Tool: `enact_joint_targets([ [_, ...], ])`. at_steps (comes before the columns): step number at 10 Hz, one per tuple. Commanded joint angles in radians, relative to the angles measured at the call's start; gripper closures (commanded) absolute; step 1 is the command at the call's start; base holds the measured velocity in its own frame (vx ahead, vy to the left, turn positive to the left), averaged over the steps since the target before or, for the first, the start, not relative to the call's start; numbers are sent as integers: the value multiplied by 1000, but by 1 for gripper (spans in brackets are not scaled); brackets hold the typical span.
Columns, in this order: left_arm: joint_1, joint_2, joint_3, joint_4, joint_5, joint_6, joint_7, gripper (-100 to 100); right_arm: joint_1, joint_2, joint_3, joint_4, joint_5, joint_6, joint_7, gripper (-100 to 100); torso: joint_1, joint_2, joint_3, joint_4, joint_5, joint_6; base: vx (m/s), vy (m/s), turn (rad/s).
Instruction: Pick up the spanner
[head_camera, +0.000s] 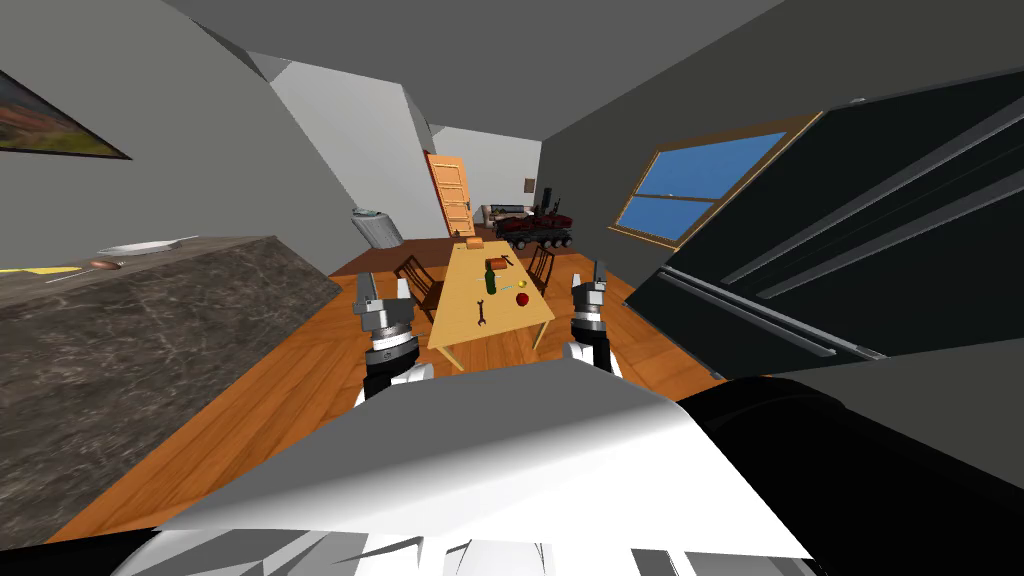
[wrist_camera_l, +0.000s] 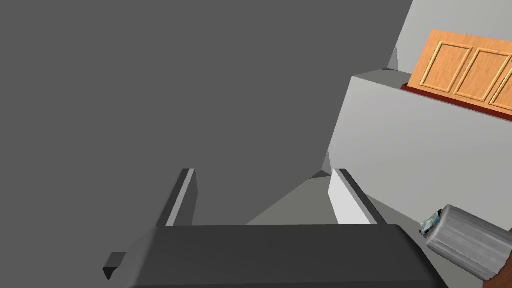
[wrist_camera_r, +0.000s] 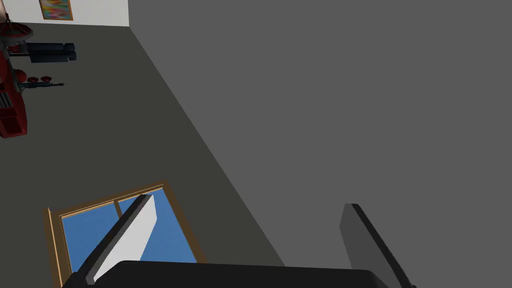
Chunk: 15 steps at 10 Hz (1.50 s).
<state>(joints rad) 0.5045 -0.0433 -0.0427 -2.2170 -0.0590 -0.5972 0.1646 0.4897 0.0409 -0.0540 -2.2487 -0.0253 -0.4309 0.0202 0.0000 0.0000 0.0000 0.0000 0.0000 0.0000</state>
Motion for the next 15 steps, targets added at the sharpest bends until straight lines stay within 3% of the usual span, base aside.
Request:
enact_joint_targets([
  [1, 7, 40, -3, 13, -1, 0, 0, -100, 0, 0, 0, 0, 0, 0, 0, 0, 0, 0, 0, 0, 0, 0, -12, -11, -31],
  [6, 67, 195, -36, 115, -3, 0, -1, -100, 0, 0, 0, 0, 0, 0, 0, 0, -3, 4, 2, 1, -1, 0, -50, -42, -96],
  [7, 67, 204, -36, 119, -3, 0, -1, -100, 0, 0, 0, 0, 0, 0, 0, 0, -4, 4, 3, 1, -1, 0, -47, -37, -43],
  [8, 84, 239, -47, 150, -2, 0, -1, -100, 0, 0, 0, 0, 0, 0, 0, 0, -2, 4, 2, 1, -1, 0, -45, -35, -102],
  [9, 84, 239, -47, 150, -2, 0, -1, -100, 0, 0, 0, 0, 0, 0, 0, 0, -2, 4, 2, 1, 0, 0, -37, -29, -57],
  [11, 123, 308, -73, 214, 4, 1, -1, -100, 0, 0, 0, 0, 0, 0, 0, 0, -2, 3, 2, 1, 0, 0, -45, -53, -161],
  [12, 123, 308, -73, 221, 4, 1, -1, -100, 0, 0, 0, 0, 0, 0, 0, 0, -3, 4, 2, 1, -1, 0, -59, -52, -72],
  [14, 164, 377, -105, 286, 15, 4, 0, -100, 0, 0, 0, 0, 0, 0, 0, 0, -3, 5, 3, 1, -1, 0, -56, -65, -213],
  [15, 164, 377, -105, 301, 15, 4, 0, -100, 0, 0, 0, 0, 0, 0, 0, 0, -4, 4, 2, 1, -1, 0, -34, -51, -86],
])
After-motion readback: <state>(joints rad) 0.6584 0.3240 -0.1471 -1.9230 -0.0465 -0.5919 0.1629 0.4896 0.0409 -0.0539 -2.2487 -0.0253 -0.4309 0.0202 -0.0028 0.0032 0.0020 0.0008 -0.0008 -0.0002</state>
